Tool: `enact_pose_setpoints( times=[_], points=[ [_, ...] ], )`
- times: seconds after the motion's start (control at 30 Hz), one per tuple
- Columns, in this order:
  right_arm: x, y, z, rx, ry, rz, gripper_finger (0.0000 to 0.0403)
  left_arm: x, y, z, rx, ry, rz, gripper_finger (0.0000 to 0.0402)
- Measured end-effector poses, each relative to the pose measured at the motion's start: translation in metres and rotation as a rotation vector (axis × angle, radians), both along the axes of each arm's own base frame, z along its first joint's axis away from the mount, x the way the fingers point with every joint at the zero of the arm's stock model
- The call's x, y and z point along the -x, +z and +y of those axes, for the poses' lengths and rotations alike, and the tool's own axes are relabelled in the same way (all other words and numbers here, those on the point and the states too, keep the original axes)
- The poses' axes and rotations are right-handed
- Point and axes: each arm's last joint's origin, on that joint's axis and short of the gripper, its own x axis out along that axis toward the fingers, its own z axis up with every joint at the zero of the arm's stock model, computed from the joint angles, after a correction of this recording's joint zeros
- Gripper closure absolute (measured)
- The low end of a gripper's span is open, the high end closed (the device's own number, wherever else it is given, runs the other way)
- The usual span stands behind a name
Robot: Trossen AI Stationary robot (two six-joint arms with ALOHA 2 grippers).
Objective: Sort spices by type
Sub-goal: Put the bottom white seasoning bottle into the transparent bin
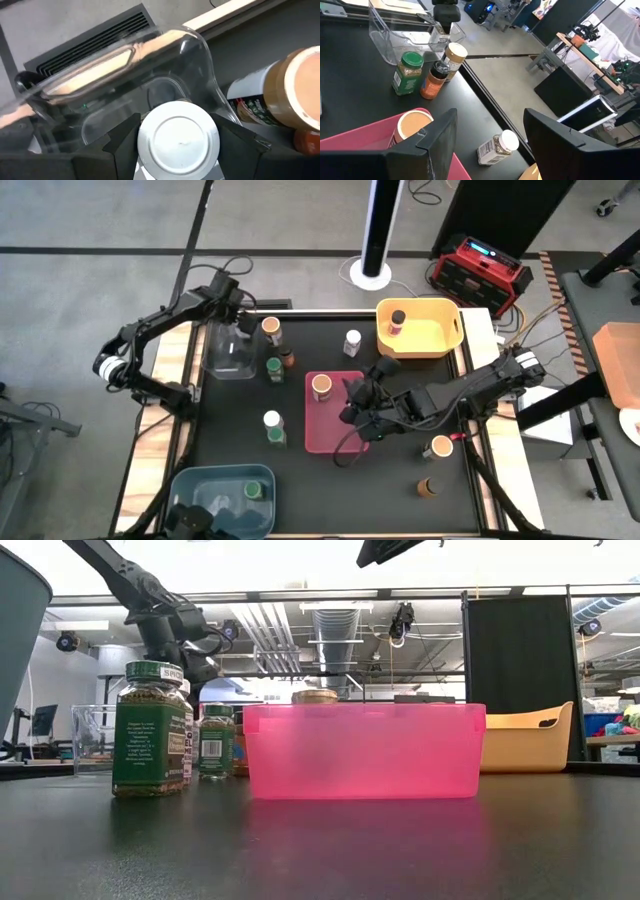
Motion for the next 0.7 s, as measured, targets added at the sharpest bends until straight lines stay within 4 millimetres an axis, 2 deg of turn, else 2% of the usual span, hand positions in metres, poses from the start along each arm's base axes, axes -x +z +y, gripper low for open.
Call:
enact_pose_setpoints(
  times=[0.3,0.5,0.7],
  points=[
    [0.000,0.000,0.000,0.000,0.000,0.000,0.0184,0.001,0.000,0.001,-0.016,0.005,0.010,0.0197],
    [0.000,0.000,0.000,-0.006,-0.004,-0.007,0.0184,-0.003,-0.013,0.006,0.041,-0.007,0.017,0.0196],
    [0.000,0.000,0.000,-0.006,-0.003,-0.006,0.0184,-0.007,-0.018,0.012,0.025,-0.009,0.005,0.0196]
  ],
)
